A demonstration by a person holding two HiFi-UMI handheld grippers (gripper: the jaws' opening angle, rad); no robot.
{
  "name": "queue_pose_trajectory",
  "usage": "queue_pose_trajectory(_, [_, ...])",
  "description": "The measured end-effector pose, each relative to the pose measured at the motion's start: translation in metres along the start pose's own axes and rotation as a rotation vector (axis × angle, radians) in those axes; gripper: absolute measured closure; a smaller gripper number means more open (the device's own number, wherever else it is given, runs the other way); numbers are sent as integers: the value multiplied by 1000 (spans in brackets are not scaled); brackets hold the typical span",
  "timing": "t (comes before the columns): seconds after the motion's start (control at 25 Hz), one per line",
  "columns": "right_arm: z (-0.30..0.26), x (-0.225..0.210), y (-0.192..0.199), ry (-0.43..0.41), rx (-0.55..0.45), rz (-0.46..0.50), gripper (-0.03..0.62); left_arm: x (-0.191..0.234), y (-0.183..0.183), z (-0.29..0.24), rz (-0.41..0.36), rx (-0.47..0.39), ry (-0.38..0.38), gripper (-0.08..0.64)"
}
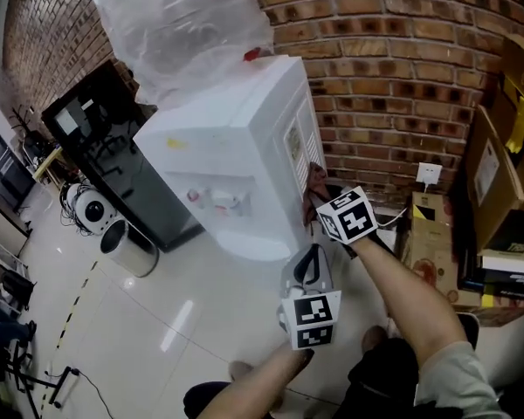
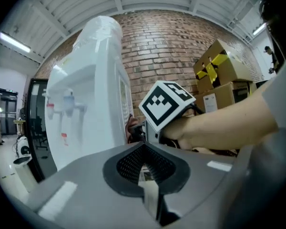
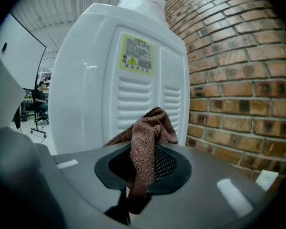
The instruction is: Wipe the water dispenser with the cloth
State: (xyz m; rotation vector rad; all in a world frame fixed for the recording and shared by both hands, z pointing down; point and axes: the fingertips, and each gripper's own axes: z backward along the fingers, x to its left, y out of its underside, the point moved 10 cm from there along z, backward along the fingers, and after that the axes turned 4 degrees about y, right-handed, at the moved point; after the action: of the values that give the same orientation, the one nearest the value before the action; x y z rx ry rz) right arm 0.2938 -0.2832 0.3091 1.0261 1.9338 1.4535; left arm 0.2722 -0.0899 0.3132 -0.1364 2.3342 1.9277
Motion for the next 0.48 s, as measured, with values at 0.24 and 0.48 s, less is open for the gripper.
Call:
queue_pose_trajectory(0.24, [-28, -5, 83, -1, 130, -96, 514, -7, 77, -15, 2, 103, 31, 560])
queue_pose_trajectory(0.48, [-56, 2, 162, -5, 276, -160, 514, -13, 145, -30, 11, 166, 45, 560])
